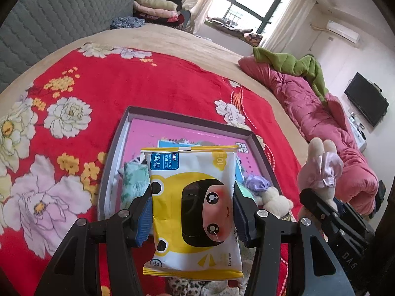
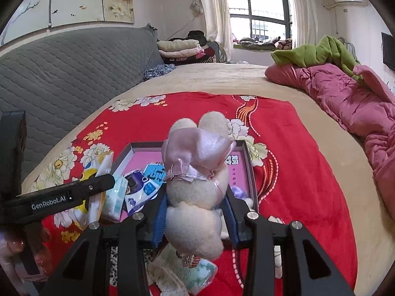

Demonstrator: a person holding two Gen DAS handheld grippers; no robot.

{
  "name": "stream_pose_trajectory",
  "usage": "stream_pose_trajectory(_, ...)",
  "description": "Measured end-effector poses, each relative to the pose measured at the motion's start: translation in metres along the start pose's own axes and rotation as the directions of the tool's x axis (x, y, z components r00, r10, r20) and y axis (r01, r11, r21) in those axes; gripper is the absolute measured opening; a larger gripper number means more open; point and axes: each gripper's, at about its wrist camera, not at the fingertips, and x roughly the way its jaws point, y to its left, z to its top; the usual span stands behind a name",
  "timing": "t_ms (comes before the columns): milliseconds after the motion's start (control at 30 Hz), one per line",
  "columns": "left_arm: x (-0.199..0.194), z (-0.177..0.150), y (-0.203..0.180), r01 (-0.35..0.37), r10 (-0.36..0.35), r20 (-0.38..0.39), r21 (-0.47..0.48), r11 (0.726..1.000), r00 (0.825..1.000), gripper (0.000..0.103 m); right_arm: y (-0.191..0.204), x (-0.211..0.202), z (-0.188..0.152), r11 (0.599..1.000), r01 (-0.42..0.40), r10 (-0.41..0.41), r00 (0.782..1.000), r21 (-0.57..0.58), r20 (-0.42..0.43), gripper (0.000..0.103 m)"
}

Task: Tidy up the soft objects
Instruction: 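Lift and carry the wipes pack and plush bunny over the box with both tools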

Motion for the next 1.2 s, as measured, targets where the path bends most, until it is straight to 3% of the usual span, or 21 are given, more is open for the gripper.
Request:
stream_pose_trajectory(400, 0.026, 0.014, 0.000, 0.008, -0.008, 0.011, 0.015, 1.000, 1.000, 0.057, -0.006, 0.008, 0.013, 0.999, 0.039, -0.039, 0.999, 0.003, 0.030, 0.041)
stream_pose_trajectory(700, 0.054, 0.000, -0.012, 0.015, -0.013, -0.048, 0.051, 0.999, 0.999, 0.057, -0.011, 0.019, 0.009, 0.999, 0.050, -0.050, 0.999, 0.014, 0.009, 0.041)
stream_pose_trajectory(1100, 0.070, -0.011, -0.021, -0.026, 0.033, -0.055, 0.123, 0.992, 0.998, 0.057, -0.016, 0.030, 0.003, 0.998, 0.065, -0.065, 0.998, -0.004, -0.016, 0.041)
stream_pose_trajectory(1200, 0.068, -0.010, -0.024, 0.000, 0.005, -0.051, 0.116, 0.993, 0.999, 0.057, -0.016, 0.031, 0.002, 0.998, 0.068, -0.068, 0.998, -0.002, -0.014, 0.041)
